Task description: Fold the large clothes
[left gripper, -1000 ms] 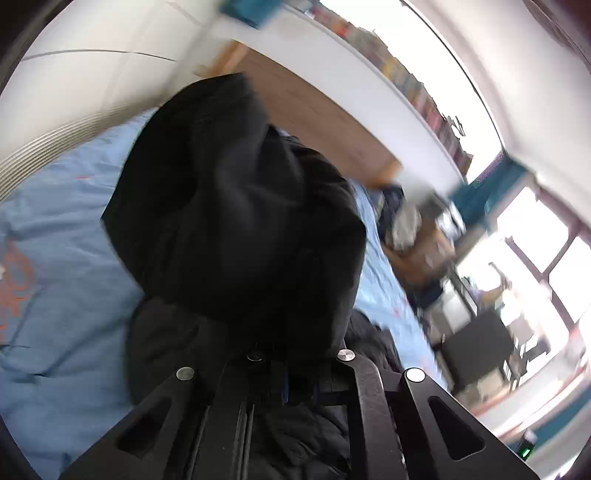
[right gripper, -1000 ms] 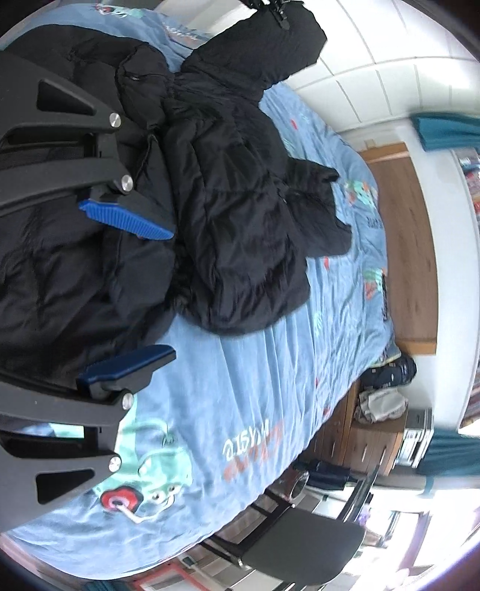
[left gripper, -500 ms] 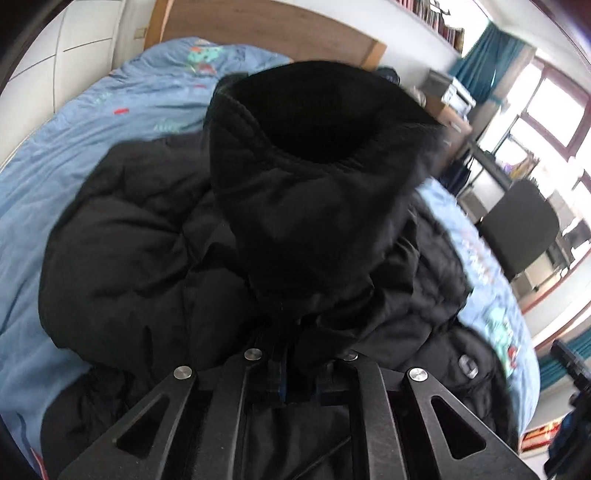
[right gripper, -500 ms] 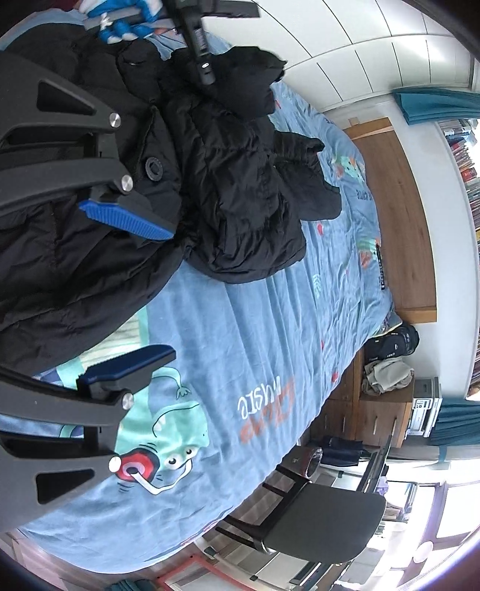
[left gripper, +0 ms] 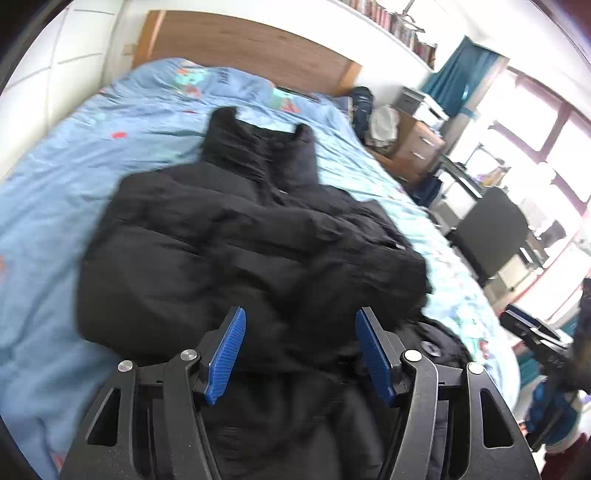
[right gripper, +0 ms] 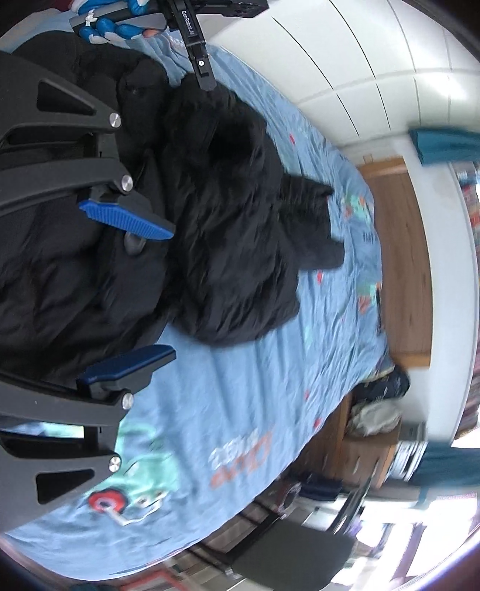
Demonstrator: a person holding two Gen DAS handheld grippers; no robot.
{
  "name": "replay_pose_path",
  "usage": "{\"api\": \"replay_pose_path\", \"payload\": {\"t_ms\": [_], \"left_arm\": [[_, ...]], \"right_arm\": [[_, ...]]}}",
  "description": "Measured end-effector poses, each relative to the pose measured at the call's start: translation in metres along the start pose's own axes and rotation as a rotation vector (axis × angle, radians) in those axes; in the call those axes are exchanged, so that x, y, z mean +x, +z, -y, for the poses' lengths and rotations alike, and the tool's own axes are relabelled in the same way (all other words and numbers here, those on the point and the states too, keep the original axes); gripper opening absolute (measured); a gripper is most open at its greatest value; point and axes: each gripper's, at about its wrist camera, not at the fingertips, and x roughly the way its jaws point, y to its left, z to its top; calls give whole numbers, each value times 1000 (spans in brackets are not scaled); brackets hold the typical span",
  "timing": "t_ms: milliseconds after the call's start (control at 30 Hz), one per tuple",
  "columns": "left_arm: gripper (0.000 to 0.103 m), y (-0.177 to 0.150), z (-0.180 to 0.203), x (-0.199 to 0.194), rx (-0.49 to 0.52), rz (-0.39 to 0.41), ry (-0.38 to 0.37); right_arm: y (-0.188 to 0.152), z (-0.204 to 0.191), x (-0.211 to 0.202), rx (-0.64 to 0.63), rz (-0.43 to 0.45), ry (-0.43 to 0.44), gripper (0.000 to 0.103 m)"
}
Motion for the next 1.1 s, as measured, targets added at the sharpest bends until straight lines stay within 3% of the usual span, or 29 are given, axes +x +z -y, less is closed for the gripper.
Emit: {"api": "replay_pose_path", "payload": {"t_ms": [200,367,500,667,867,1100], "left_arm": [[61,18,-55,-8,-55,31,114],[61,23,-79,6,-72,8,163],[61,17,-88,25,-72,-26,175],[61,-2,-98,53,-56,-72,213],[63,-22,-103,74,-38,-120,259],[62,-23,-89,62,-21,-148,312]], "right_arm": [[36,-82,23,-133,16,108,58],[56,-153,60,-227,7,200,58],[54,-182,94,-260,-26,228,58],[38,-171,140,-279,-98,149,58],[14,-136,175,-251,-176,152,62],[7,-134,180,-260,-210,129,65]]}}
